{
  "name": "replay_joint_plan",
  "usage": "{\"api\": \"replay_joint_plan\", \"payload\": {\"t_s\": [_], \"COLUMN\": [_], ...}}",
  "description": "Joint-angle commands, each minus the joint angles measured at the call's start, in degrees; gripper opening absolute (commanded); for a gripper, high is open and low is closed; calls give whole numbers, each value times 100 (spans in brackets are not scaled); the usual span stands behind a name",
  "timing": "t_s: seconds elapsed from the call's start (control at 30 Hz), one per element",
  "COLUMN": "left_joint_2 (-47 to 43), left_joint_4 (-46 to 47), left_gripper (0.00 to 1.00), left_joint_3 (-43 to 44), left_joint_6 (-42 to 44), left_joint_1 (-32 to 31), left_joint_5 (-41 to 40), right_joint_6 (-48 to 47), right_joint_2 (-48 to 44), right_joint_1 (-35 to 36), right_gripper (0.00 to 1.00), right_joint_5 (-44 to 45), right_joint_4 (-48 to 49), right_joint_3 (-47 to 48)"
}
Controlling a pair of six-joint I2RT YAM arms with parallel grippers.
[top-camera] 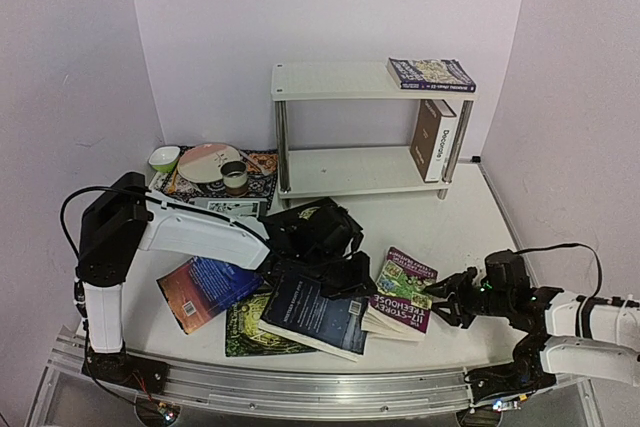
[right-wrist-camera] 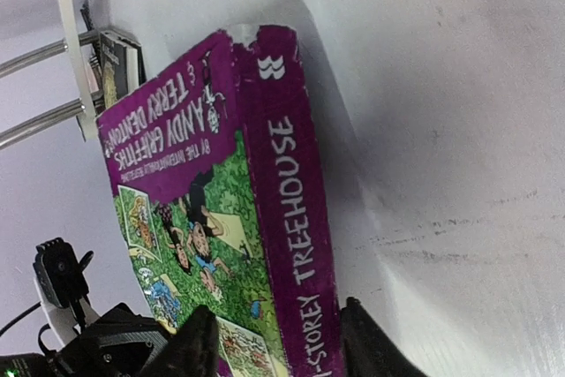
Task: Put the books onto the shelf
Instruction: Pass from the left arm to the right
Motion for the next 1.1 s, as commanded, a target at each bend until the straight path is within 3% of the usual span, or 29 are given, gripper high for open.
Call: {"api": "replay_joint_plan", "payload": {"t_s": [0.0,0.07,0.13,0.33,0.57,0.73,0.93,1.07], "left_joint_2": [-367,-384,-427,-451,-571,-977,-1925,-2582], "left_joint_4": [285,285,286,284,267,245,240,241], "left_gripper": [0,0,0,2,35,49,66,67], "left_joint_3": [-19,-69,-140,-225,-333,-426,-682,-861], "left_joint_6": [-39,-39,-30,28,154,621,1448,2006], "left_joint_1": [73,71,71,71,77,76,71,79], "left_joint_5": [62,13,-65,-129,-361,-679,-1132,-1325], "right_joint_6": [91,160,197,-15,-379,-728,-1490,-1935], "right_joint_2": [-351,-497,-585,-632,-684,-891,-1247,-1261], "right_joint_1": [32,29,27,30,26,24,25,25], "right_gripper": [36,21,13,3,0,0,0,0], "right_joint_5": [-80,-86,-123,-290,-362,-139,447,963], "right_joint_4": [313,300,295,-11,-656,-1482,-3188,-3931], "right_joint_3": [0,-17,-6,255,799,1381,2550,3459]}}
